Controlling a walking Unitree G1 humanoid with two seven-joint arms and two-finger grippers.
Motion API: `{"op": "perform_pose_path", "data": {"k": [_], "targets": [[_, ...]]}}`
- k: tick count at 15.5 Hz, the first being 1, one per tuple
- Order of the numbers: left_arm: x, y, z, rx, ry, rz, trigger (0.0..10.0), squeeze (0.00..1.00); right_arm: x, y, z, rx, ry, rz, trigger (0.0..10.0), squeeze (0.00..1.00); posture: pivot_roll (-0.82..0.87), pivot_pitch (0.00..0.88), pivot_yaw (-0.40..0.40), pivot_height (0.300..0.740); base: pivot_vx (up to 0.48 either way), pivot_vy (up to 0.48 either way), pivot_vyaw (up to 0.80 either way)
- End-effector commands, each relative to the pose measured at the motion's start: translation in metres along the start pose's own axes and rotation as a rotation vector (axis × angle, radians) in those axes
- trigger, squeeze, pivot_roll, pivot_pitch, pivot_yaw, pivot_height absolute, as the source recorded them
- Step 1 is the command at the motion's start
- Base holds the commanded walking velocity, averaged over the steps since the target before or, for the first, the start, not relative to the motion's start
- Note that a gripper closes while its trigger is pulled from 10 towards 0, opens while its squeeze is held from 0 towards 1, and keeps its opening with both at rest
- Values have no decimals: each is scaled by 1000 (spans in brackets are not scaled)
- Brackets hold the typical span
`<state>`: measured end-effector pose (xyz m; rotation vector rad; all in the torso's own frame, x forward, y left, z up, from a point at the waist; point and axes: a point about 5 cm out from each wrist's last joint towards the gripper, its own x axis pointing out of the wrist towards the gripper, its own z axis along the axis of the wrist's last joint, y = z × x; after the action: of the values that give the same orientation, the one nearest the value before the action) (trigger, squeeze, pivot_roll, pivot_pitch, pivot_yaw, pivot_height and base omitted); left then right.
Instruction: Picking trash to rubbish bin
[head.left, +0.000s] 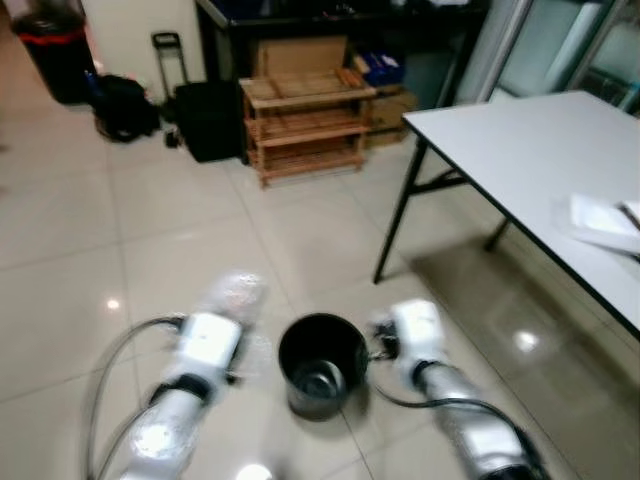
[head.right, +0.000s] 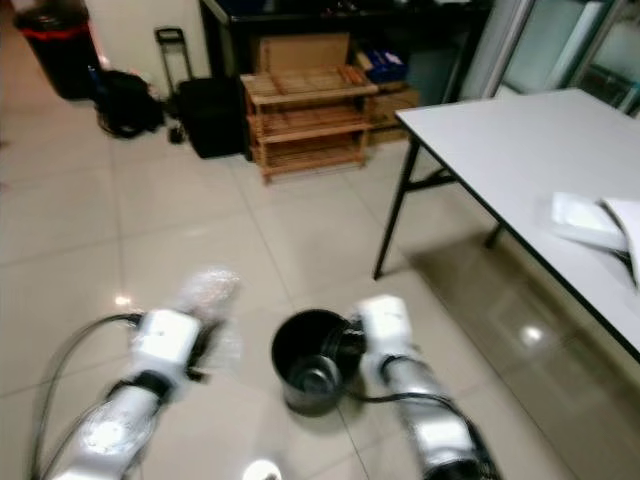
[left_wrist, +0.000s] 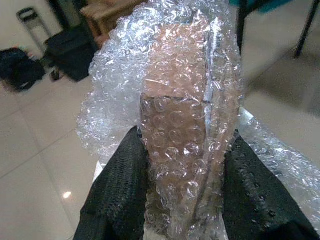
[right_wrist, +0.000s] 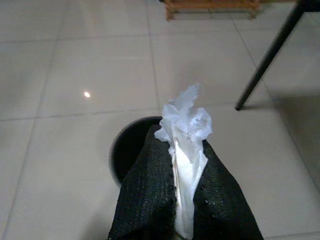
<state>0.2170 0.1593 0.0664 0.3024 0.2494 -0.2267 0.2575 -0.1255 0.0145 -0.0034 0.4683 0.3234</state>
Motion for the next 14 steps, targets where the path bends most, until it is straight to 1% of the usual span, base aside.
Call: {"op": "perform_pose_path", "data": {"k": [1,4,10,14], "targets": [[-2,9,-3,24,10,20,10000,0,4,9,7,1,-29,19,10000,0,104,40,-50,740,334,0,0],[-2,7,-3,27,11,12,10000,0,5,7,5,-10,-19,16,10000,0,98,38,-50,740,331,0,-800],[-2,5,-5,26,14,4,10000,0,3,5,3,-27,-10,4,10000,0,91,51,-57,740,331,0,0],[-2,3,-6,23,15,1,10000,0,6,3,5,-41,-10,-2,10000,0,86,53,-65,740,329,0,0]]}}
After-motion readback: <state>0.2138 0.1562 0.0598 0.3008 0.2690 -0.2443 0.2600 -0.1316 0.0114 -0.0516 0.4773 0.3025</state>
